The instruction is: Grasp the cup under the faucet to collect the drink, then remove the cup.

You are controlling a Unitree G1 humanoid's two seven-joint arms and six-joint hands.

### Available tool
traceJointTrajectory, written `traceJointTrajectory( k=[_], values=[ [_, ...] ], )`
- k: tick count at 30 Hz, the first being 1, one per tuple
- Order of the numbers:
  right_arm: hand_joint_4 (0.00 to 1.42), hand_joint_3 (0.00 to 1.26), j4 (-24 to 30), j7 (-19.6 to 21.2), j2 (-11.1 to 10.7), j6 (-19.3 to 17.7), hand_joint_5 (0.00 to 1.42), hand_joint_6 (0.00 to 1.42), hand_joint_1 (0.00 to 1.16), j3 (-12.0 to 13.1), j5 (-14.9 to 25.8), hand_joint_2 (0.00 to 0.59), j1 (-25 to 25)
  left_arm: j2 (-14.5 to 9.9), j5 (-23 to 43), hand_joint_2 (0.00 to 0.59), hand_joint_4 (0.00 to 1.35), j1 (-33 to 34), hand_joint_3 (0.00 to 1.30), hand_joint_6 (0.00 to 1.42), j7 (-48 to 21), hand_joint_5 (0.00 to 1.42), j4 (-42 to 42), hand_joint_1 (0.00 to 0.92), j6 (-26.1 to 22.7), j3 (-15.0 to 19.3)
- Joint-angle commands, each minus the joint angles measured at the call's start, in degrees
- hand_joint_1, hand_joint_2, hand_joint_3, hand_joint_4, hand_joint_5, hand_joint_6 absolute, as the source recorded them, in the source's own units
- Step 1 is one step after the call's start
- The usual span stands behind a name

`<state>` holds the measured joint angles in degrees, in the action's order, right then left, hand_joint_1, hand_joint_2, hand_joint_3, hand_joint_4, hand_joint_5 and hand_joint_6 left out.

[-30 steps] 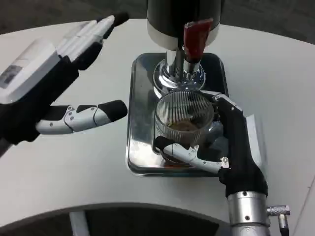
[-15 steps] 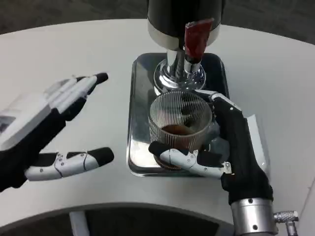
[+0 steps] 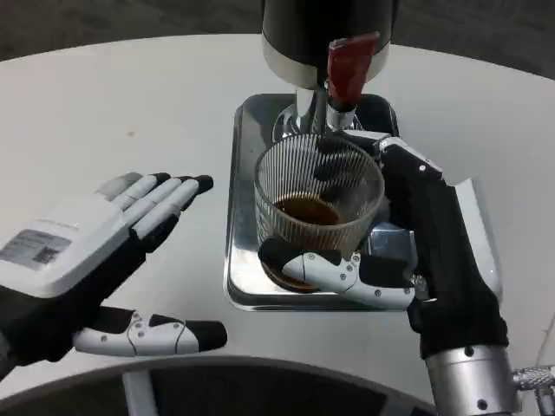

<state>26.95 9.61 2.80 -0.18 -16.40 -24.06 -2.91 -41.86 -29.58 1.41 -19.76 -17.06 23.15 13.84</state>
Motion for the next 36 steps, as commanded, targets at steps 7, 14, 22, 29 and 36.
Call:
traceJointTrajectory(
  k=[7,14,22,29,36],
  values=[
    [0.96,0.72,6.73,-5.26,0.1,1.9,0.98,1.39,1.14,0.4,3.82,0.097,3.23,2.06,-4.86,0.035,0.0,-1.69,0.0,0.0,-0.15,0.0,-6.53,0.0,-4.31,-4.29],
    [0.96,0.73,10.21,-7.41,-0.42,3.5,0.98,1.4,1.13,1.13,4.87,0.096,3.75,1.88,-5.56,0.031,0.0,-1.47,0.0,0.0,-0.13,0.0,-7.7,0.0,-5.67,-6.24],
    [0.96,0.73,13.97,-9.69,-0.92,5.39,0.98,1.4,1.13,2.07,5.76,0.096,4.68,2.55,-6.5,0.021,0.0,-1.79,0.0,0.0,1.03,0.0,-9.13,0.0,-5.87,-6.78],
    [0.96,0.73,18.11,-12.51,-1.98,7.58,0.98,1.4,1.13,2.39,7.41,0.096,5.87,5.28,-7.97,0.017,0.0,-4.21,0.0,0.0,2.17,0.0,-13.15,0.0,-7.26,-5.84],
    [0.96,0.73,22.56,-13.38,-2.01,9.63,0.98,1.4,1.13,-0.14,7.3,0.096,9.37,6.48,-8.49,0.015,0.0,-6.84,0.0,0.0,2.46,0.0,-15.55,0.0,-8.65,-4.5]
  ],
)
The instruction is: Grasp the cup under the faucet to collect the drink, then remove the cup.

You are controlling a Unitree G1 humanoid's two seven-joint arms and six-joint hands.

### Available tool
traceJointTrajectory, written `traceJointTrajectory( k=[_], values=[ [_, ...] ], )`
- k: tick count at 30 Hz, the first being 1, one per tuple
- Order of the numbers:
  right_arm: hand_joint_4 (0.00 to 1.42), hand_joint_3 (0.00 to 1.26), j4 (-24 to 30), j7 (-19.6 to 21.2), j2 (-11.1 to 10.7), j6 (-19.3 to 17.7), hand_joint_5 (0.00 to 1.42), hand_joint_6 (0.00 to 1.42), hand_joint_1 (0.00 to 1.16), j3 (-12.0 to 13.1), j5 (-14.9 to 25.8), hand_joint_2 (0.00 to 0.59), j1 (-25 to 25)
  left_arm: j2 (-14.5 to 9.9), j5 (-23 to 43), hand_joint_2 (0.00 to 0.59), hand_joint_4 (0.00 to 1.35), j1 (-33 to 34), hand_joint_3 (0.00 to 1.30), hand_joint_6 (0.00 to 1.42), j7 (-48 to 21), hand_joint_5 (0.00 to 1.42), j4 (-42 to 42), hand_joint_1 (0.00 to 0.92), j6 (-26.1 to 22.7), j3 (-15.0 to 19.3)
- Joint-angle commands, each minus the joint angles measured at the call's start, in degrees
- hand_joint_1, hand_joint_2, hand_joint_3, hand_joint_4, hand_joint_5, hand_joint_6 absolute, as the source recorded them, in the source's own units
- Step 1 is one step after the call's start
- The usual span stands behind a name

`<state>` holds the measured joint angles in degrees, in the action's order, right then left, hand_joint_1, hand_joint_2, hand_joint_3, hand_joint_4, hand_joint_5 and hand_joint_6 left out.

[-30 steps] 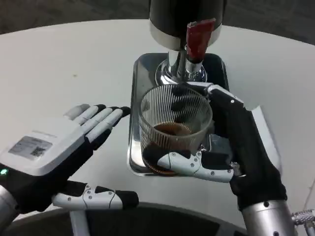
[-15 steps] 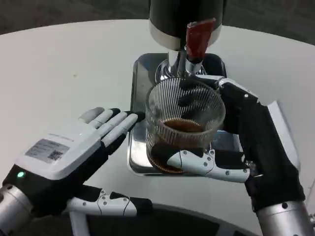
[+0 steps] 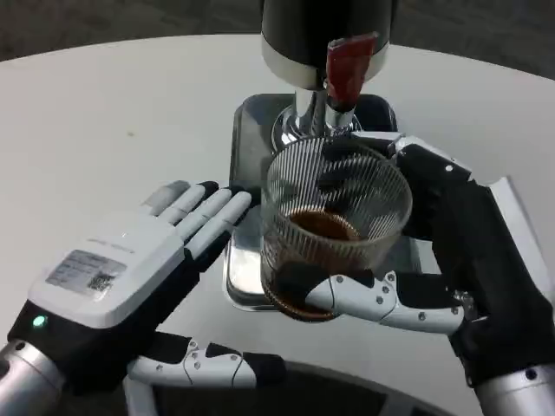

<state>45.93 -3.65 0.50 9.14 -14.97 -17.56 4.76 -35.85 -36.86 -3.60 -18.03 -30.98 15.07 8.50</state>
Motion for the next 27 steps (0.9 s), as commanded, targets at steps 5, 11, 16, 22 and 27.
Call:
traceJointTrajectory(
  k=[5,11,16,22,27],
  values=[
    [0.96,0.73,6.22,-0.2,-0.22,1.07,0.98,1.4,1.13,-1.89,-0.03,0.096,2.51,0.54,-1.08,0.014,0.0,-2.79,0.0,0.0,0.47,0.0,-2.44,0.0,-1.12,1.06],
    [0.97,0.73,7.83,0.08,-0.11,2.77,0.98,1.4,1.13,-1.67,0.09,0.096,3.15,0.57,-0.96,0.012,0.0,-2.68,0.0,0.0,0.62,0.0,-2.26,0.0,-1.37,0.94],
    [0.98,0.73,7.58,0.4,0.07,2.72,0.98,1.4,1.13,-2.43,0.12,0.096,3.51,0.76,-1.0,0.011,0.0,-2.45,0.0,0.0,0.53,0.0,-2.38,0.0,-1.72,0.64],
    [0.98,0.74,7.75,0.52,0.22,2.94,0.98,1.4,1.13,-2.28,0.2,0.096,3.53,0.52,-0.95,0.01,0.0,-2.39,0.0,0.0,0.11,0.0,-2.29,0.0,-2.08,0.54],
    [0.98,0.74,7.85,0.55,0.37,3.22,0.98,1.4,1.13,-2.42,0.27,0.096,3.65,0.53,-0.81,0.009,0.0,-2.45,0.0,0.0,-0.04,0.0,-2.28,0.0,-2.3,0.49]
  ],
)
